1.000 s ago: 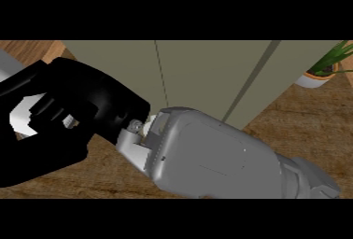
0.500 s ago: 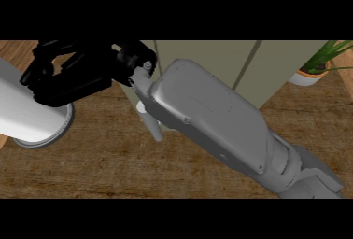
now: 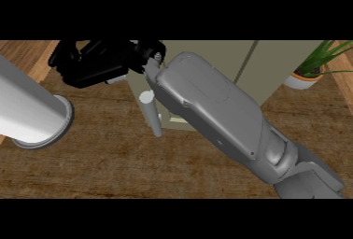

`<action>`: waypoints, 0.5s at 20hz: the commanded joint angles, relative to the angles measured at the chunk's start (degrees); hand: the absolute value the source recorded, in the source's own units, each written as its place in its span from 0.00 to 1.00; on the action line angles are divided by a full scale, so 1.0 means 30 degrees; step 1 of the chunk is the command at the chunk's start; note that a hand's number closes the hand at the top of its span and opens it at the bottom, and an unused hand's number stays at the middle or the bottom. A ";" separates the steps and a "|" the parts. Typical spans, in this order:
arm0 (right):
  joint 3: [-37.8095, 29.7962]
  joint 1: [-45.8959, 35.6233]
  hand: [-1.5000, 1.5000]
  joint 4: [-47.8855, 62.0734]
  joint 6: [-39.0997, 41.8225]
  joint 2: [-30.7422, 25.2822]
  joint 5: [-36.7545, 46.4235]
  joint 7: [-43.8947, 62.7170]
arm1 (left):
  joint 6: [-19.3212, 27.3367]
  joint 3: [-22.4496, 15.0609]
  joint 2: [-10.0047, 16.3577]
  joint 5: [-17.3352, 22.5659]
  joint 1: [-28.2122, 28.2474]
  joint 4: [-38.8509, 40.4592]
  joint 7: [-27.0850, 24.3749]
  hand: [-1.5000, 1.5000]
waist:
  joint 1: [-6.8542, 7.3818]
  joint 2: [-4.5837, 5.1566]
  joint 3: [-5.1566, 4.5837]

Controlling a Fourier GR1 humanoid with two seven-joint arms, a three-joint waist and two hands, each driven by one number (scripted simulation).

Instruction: Pick up the wine, place it into the cabinet and close the cabinet

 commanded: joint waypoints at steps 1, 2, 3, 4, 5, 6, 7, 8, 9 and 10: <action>-0.1329 0.0961 1.00 0.2591 -0.0628 -0.2264 0.0633 -0.1315 | -0.0579 -0.0149 0.0043 0.0323 -0.0051 -0.0039 0.0314 0.00 | -0.0710 0.0745 0.0425; -0.1170 0.1185 1.00 0.2877 -0.0191 -0.2358 0.0703 -0.1586 | -0.0345 -0.0499 -0.0289 0.0299 -0.0181 -0.0317 0.0221 0.00 | -0.0694 0.0872 0.0422; -0.1178 0.1321 1.00 0.2997 -0.0152 -0.2518 0.0800 -0.1854 | -0.0441 -0.0527 -0.0244 0.0425 -0.0073 -0.0600 0.0348 0.00 | -0.0616 0.0863 0.0432; -0.1658 0.1006 1.00 0.2899 -0.0047 -0.2945 0.0420 -0.1583 | -0.0274 -0.0622 -0.0225 0.0391 -0.0245 -0.0606 0.0433 0.00 | -0.0871 0.0868 0.0439; -0.1857 0.0930 1.00 0.2873 -0.0307 -0.2912 0.0390 -0.1926 | -0.0017 -0.0866 -0.0441 0.0280 -0.0432 -0.0780 0.0338 0.00 | -0.1028 0.0902 0.0439; -0.1651 0.1463 1.00 0.3009 -0.0540 -0.3001 0.0615 -0.2344 | -0.0222 -0.0872 -0.0387 0.0397 -0.0270 -0.0900 0.0432 0.00 | -0.1039 0.0898 0.0439; -0.1858 0.1025 1.00 0.2919 -0.0429 -0.2937 0.0255 -0.2095 | 0.0176 -0.0979 -0.0375 0.0317 -0.0788 -0.0934 0.0486 0.00 | -0.1381 0.0960 0.0441; -0.1861 0.1040 1.00 0.3108 -0.0272 -0.3071 0.0101 -0.2089 | 0.0149 -0.1131 -0.0406 0.0255 -0.0560 -0.1075 0.0568 0.00 | -0.1152 0.0980 0.0436; -0.1785 0.1056 1.00 0.3003 -0.0297 -0.3082 0.0035 -0.2059 | 0.0240 -0.1212 -0.0242 0.0310 -0.0785 -0.1262 0.0791 0.00 | -0.1432 0.0914 0.0454; -0.1555 0.1191 1.00 0.3151 -0.0188 -0.2824 0.0093 -0.2427 | 0.0277 -0.1793 -0.0716 0.0352 -0.0637 -0.1428 0.0737 0.00 | -0.1262 0.0980 0.0424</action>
